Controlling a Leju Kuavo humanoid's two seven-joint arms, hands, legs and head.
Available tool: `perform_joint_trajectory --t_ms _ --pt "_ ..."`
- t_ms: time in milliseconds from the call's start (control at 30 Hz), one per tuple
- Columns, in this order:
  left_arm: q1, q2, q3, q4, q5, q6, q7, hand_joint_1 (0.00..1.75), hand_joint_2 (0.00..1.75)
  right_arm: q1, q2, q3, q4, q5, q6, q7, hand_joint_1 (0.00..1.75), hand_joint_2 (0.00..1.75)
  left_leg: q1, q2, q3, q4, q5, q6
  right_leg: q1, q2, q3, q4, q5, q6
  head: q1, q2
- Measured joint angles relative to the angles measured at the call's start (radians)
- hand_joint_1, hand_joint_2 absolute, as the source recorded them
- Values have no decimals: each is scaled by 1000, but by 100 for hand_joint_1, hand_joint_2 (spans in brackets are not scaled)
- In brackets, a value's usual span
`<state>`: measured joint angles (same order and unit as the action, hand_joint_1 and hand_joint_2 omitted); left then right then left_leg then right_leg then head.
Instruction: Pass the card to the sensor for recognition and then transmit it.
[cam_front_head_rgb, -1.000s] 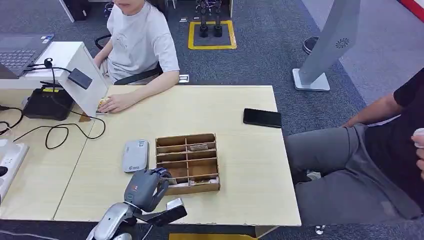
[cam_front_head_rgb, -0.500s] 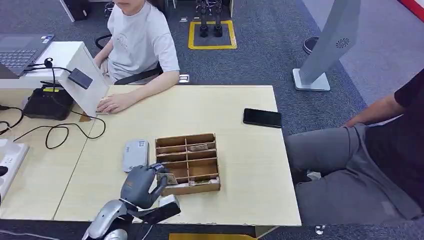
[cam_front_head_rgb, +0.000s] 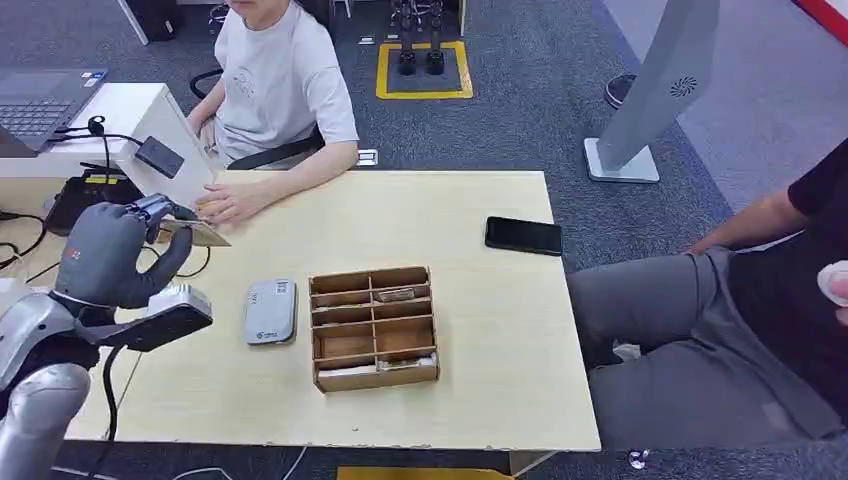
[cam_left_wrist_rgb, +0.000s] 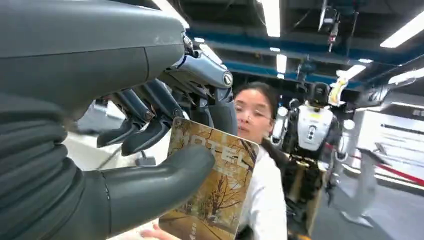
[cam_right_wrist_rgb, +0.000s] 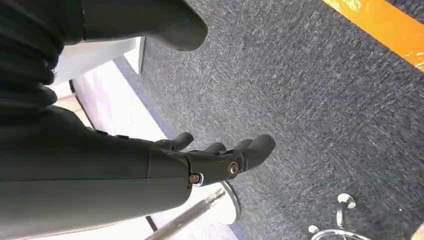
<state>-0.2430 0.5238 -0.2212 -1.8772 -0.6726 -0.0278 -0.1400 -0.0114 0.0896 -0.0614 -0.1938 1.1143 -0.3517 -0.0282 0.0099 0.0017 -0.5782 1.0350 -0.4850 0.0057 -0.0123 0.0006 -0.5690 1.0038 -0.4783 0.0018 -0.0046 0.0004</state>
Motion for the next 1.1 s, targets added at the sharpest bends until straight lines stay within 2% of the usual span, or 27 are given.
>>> perform_joint_trajectory --t_ms 600,800,900,1000,1100 --pt "0 14 9 0 -16 7 3 175 175 0 2 -3 0 2 0 0 0 175 0 0 0 0 0 0 0 0 0 0 0 0 0 0" --pt "-7 13 10 3 -59 36 39 175 175 -1 4 -5 0 6 0 -1 0 175 0 0 0 0 0 0 0 0 0 0 0 0 0 0" --pt "-19 1 10 21 -138 84 76 175 175 -2 5 -5 0 9 -1 2 0 175 0 0 0 0 0 0 0 0 0 0 0 0 0 0" --pt "-29 -51 5 67 -276 141 138 175 175 -2 5 -5 0 10 -4 -1 0 175 -1 0 0 0 0 0 0 0 0 0 0 0 0 0" --pt "-68 -107 -28 166 -393 185 205 175 175 -2 5 -5 0 26 -3 -2 0 175 -1 -1 0 1 0 0 0 -2 -1 -1 0 0 -1 0"
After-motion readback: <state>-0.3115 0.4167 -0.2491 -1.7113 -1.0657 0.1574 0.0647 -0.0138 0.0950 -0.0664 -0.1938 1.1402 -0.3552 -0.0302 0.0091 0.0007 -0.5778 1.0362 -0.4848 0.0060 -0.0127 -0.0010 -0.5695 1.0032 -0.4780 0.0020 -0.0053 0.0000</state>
